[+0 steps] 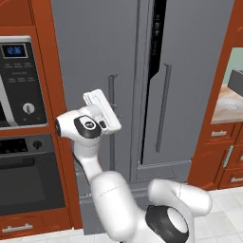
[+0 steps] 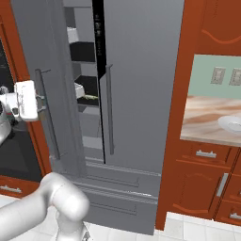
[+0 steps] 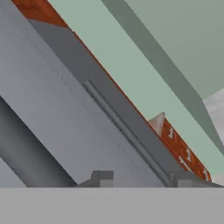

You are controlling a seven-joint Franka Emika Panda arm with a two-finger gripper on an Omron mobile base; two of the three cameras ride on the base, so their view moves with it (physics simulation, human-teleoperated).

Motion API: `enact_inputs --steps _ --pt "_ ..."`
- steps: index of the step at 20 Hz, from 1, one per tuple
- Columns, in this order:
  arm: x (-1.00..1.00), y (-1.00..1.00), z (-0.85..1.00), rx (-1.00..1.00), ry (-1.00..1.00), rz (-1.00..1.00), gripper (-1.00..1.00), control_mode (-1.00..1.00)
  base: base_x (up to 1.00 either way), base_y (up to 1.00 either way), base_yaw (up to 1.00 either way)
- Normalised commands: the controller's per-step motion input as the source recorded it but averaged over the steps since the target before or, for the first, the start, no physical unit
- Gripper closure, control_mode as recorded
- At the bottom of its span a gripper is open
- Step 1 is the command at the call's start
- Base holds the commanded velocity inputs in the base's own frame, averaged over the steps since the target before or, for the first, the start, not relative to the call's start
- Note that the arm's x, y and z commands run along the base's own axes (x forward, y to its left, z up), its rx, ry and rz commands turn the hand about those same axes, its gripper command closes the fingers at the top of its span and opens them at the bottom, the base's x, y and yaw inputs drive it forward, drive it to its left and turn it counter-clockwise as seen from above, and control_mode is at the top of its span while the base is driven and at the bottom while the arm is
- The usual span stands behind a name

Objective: Place the fish on the counter behind the older fish on the same shelf of the fridge to maintain FIFO order. Close the fridge door when finished.

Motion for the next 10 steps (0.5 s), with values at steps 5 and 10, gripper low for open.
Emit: enact_inputs --steps 5,10 --pt "0.84 -0.38 0.17 0.00 -0.06 0.19 -1.00 -1.00 0.00 0.00 0.00" --pt "0.91 -0.37 0.16 0.00 -0.10 0.22 -1.00 -1.00 0.00 0.00 0.00"
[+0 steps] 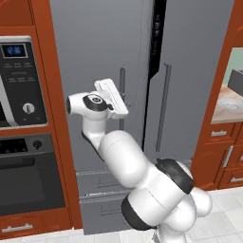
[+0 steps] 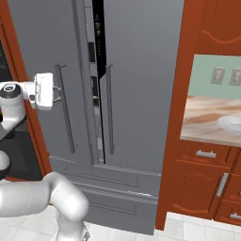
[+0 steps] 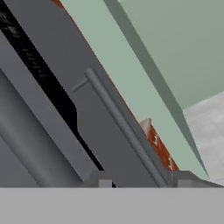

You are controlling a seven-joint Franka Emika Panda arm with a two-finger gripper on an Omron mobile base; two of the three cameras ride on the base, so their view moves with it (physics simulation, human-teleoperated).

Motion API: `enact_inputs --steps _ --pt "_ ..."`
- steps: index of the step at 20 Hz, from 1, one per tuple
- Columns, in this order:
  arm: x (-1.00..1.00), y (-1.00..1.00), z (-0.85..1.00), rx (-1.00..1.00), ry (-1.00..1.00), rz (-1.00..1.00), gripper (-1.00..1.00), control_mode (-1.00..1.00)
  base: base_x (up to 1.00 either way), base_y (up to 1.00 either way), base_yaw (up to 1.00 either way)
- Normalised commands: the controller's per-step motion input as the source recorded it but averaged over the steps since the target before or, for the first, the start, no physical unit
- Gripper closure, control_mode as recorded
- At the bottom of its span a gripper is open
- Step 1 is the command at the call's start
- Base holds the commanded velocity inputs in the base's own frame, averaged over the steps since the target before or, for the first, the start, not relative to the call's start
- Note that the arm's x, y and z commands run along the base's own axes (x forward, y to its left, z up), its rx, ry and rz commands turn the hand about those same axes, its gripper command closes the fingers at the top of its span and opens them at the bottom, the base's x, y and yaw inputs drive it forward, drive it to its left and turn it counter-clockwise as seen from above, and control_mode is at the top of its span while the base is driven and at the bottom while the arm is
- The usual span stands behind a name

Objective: Place the fish on the counter behind the older fish on the same shelf of the fridge to maintain FIFO order. Close the fridge door when finished.

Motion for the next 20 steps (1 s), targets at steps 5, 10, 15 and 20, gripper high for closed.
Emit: enact_inputs --steps 5,10,15,20 --pt "0.81 -0.34 0.14 0.00 -0.17 0.25 -1.00 -1.00 0.00 0.00 0.00" --pt "0.63 -0.47 0.05 0.00 -0.28 0.31 -1.00 -1.00 0.00 0.00 0.00" --pt "0.70 -0.52 0.00 0.00 -0.27 0.32 -1.00 -1.00 0.00 0.00 0.00" --pt "0.00 -0.53 0.00 0.00 -0.38 0.34 -1.00 -1.00 0.00 0.00 0.00"
